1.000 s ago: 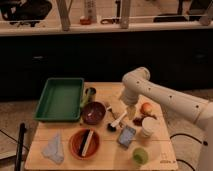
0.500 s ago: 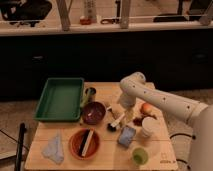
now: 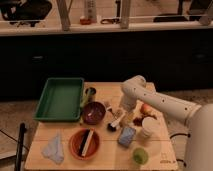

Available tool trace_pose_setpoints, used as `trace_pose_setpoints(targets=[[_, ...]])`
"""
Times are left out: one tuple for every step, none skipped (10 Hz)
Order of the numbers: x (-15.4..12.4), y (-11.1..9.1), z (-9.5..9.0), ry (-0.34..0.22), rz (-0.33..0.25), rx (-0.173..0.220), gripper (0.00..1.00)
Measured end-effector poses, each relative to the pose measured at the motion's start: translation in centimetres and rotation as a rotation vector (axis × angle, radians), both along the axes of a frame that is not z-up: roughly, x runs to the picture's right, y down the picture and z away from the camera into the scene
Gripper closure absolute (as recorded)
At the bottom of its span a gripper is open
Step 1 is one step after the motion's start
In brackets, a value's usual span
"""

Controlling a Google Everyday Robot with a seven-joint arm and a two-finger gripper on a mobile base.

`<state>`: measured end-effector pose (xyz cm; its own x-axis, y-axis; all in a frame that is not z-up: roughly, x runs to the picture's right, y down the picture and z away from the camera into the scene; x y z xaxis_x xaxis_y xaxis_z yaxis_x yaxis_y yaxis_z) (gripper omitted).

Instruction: Place brush in tray

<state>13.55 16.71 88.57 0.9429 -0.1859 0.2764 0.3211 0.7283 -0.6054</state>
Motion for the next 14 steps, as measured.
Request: trace_pose_setpoints(targets=[[0.3,0.5,0.5,0.004,0.012,-0.008,0.59],[0.2,0.4,0.8,0.001,0.026,-0.006,0.68],[0.2,0.5,1.0,0.000,0.031,-0.009,0.79],[0.1,0.5,0.7,0.001,0.024,-0.014,0.91],[0.2,0.5,0.6,0.002,0.023,-0.017,0.96],[0.5,0.6,0.6,0.006,0.022,-0.019,1.00],[0.4,0.6,0.6,0.005,0.022,-0.020,1.00],[0.6,0.6,0.7,0.011,0.023,-0.023,1.00],[0.7,0.6,0.7,0.014,0.027,-0.028,1.00],[0.8,0.1,0.7,0.013,0.024,-0.021,1.00],[0.8,-0.7,0.1,0.001,0.027,-0.024,1.00],[0.7,-1.7,-0.7,-0.014,0.030,-0.026,1.00],[0.6,-2.3,-1.2,-0.029,0.035,-0.029,1.00],[0.5,-3.0,-1.7,-0.053,0.041,-0.035,1.00]])
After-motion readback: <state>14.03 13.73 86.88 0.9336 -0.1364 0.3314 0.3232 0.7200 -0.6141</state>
